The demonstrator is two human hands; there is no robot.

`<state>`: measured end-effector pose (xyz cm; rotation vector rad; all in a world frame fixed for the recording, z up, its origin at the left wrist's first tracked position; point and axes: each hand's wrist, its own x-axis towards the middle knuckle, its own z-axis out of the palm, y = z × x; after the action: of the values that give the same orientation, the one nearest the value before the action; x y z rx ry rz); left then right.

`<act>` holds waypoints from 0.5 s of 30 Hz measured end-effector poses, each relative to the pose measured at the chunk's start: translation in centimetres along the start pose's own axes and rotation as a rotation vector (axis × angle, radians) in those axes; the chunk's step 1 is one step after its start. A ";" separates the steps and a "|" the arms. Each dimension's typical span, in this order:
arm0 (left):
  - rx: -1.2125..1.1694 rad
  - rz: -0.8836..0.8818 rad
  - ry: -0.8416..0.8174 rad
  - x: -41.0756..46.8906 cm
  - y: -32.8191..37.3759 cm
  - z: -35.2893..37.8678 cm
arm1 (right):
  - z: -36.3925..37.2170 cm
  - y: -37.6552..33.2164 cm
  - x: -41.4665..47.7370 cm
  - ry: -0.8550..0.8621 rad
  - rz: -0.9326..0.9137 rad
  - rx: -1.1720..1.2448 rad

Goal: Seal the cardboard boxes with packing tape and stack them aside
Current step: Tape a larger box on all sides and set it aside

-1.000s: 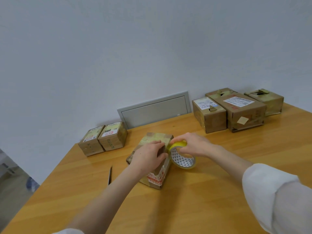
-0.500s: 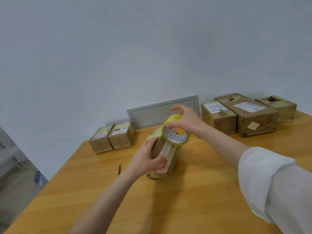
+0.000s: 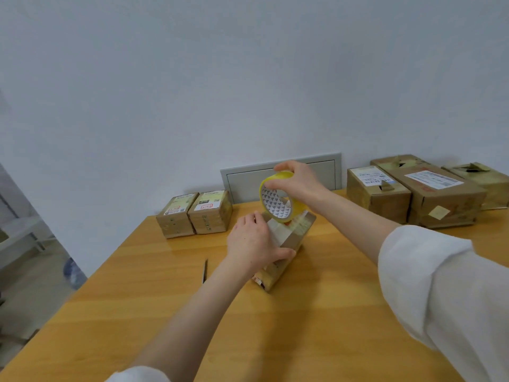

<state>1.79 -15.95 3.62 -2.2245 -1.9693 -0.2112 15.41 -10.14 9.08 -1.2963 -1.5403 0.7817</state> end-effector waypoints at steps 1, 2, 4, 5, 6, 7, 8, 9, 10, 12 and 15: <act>0.039 -0.008 0.002 0.4 0.1 0.1 | 0.0 0.1 -0.1 -0.009 -0.010 -0.003; 0.081 -0.008 0.005 0.8 0.2 0.2 | 0.0 0.2 -0.3 -0.013 -0.022 -0.003; 0.153 -0.002 -0.007 1.6 0.4 0.4 | -0.1 0.6 -0.5 -0.008 -0.053 -0.007; 0.171 -0.008 -0.022 1.8 0.3 0.4 | -0.2 0.8 -0.5 -0.007 -0.069 -0.021; 0.177 -0.017 -0.036 2.1 0.0 0.4 | -0.3 0.9 -0.5 -0.013 -0.086 -0.044; 0.178 -0.024 -0.045 2.3 -0.2 0.4 | -0.5 0.9 -0.5 -0.021 -0.102 -0.070; 0.180 -0.024 -0.051 2.5 -0.4 0.3 | -0.5 0.8 -0.5 -0.028 -0.113 -0.096; 0.183 -0.020 -0.055 2.6 -0.6 0.3 | -0.6 0.7 -0.4 -0.033 -0.120 -0.118; 0.187 -0.015 -0.057 2.7 -0.7 0.3 | -0.6 0.6 -0.3 -0.037 -0.123 -0.141; 0.192 -0.013 -0.065 3.0 -0.8 0.4 | -0.9 0.3 -0.3 -0.049 -0.125 -0.206; 0.178 -0.050 -0.088 3.6 -1.4 0.3 | -2.2 0.6 -0.9 -0.134 -0.111 -0.321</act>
<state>0.83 -12.24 4.12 -2.1076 -2.0033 0.0547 17.69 -11.11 9.11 -1.3956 -1.8865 0.5756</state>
